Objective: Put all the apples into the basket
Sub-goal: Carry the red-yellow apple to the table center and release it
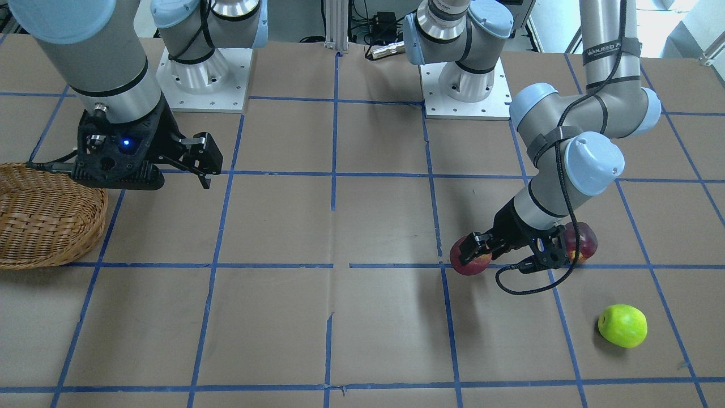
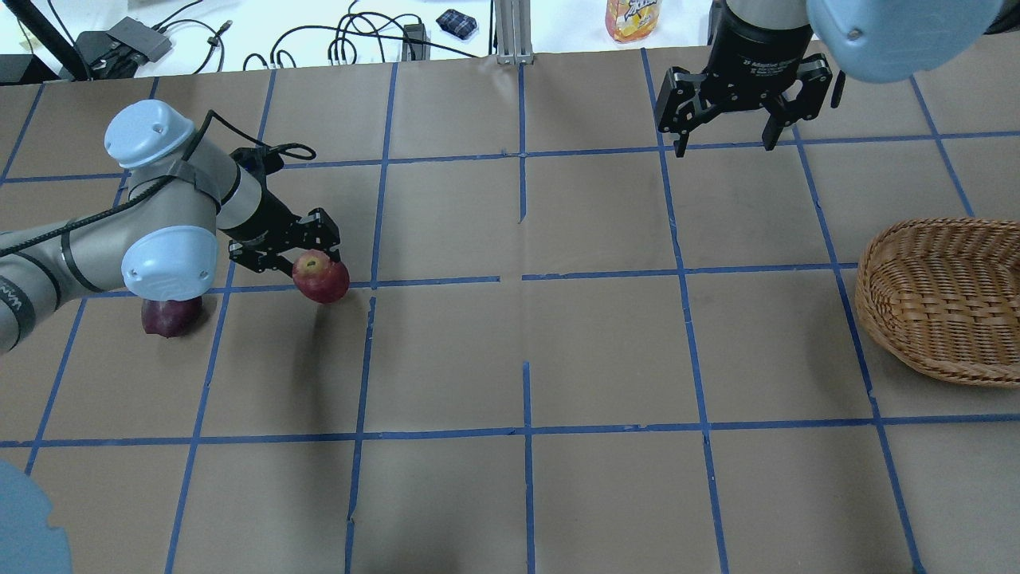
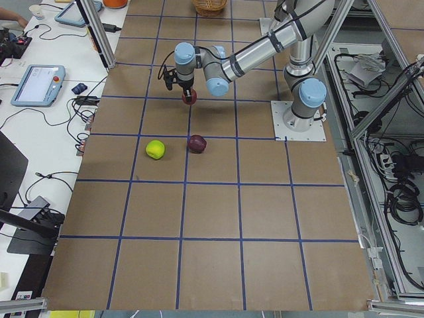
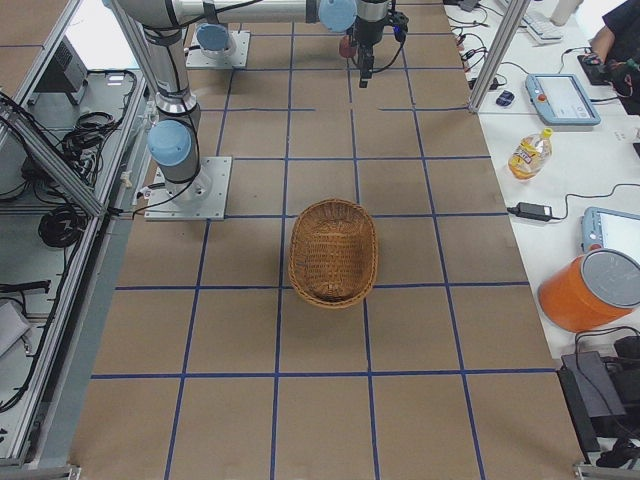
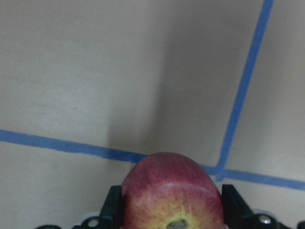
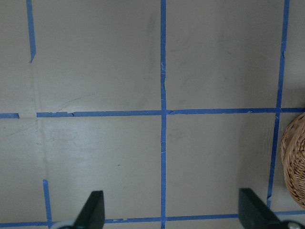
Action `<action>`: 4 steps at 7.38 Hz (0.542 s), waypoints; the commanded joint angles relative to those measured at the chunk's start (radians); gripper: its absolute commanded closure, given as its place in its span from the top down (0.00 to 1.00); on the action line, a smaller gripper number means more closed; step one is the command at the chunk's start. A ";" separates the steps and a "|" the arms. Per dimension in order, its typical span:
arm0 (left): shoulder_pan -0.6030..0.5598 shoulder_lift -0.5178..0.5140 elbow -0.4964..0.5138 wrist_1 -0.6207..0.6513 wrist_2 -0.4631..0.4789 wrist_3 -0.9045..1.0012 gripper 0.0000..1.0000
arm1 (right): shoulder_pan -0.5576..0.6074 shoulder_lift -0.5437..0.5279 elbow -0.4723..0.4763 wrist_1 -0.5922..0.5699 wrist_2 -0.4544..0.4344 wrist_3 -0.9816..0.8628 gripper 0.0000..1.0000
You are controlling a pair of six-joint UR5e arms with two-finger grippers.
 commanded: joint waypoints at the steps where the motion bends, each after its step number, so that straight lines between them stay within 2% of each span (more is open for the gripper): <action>1: -0.173 -0.084 0.163 -0.005 -0.063 -0.179 0.00 | -0.005 -0.003 0.002 0.001 -0.007 0.000 1.00; 3: -0.321 -0.208 0.298 0.026 -0.042 -0.329 0.00 | 0.000 -0.009 -0.017 -0.013 -0.010 0.011 1.00; 4: -0.361 -0.256 0.312 0.093 0.042 -0.395 0.00 | 0.004 -0.014 -0.012 -0.013 -0.019 0.011 1.00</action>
